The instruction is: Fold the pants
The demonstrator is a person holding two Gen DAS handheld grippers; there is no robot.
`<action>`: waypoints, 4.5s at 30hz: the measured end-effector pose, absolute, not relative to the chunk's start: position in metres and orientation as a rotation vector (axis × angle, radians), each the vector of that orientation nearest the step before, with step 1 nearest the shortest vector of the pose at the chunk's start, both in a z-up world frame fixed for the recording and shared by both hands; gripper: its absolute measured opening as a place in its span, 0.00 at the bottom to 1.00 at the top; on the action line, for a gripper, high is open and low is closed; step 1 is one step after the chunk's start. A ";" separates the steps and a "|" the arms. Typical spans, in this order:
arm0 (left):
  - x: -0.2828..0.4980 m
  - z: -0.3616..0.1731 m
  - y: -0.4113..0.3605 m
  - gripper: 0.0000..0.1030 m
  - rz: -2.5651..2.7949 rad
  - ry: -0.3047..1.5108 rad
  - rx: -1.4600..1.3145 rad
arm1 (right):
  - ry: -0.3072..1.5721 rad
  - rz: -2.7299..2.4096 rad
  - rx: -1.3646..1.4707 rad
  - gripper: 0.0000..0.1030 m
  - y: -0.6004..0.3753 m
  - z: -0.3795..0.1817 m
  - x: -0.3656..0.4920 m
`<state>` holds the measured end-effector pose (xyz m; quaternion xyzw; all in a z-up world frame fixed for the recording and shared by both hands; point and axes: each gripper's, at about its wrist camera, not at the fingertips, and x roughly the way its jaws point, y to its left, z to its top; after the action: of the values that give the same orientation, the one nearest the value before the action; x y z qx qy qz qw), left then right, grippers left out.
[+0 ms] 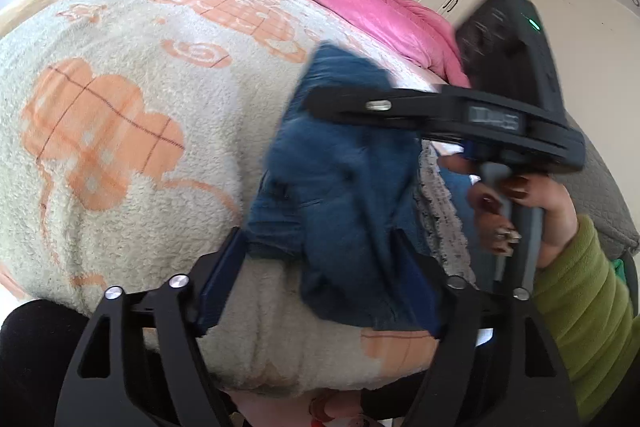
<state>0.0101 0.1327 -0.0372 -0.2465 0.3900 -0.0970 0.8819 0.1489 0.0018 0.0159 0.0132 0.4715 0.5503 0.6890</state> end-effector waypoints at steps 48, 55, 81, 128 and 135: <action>0.039 0.007 -0.010 0.82 -0.534 0.839 -0.253 | 0.712 0.626 -0.045 0.84 -0.256 0.055 0.058; 0.051 0.005 0.005 0.82 -0.482 0.834 -0.245 | 0.685 0.688 -0.158 0.84 -0.244 0.049 0.005; 0.160 -0.036 0.005 0.61 -0.460 0.952 -0.249 | 0.698 0.896 -0.645 0.01 -0.101 0.001 -0.012; 0.110 -0.033 0.014 0.86 -0.353 0.901 -0.189 | 0.934 0.495 0.152 0.73 -0.249 -0.013 0.086; 0.114 -0.042 0.013 0.87 -0.348 0.914 -0.202 | 0.981 0.538 0.170 0.75 -0.239 -0.030 0.091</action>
<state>0.1137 0.0133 -0.0424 -0.0968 0.4382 -0.1670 0.8779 0.0911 -0.2393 -0.0297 0.0807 0.4650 0.2547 0.8441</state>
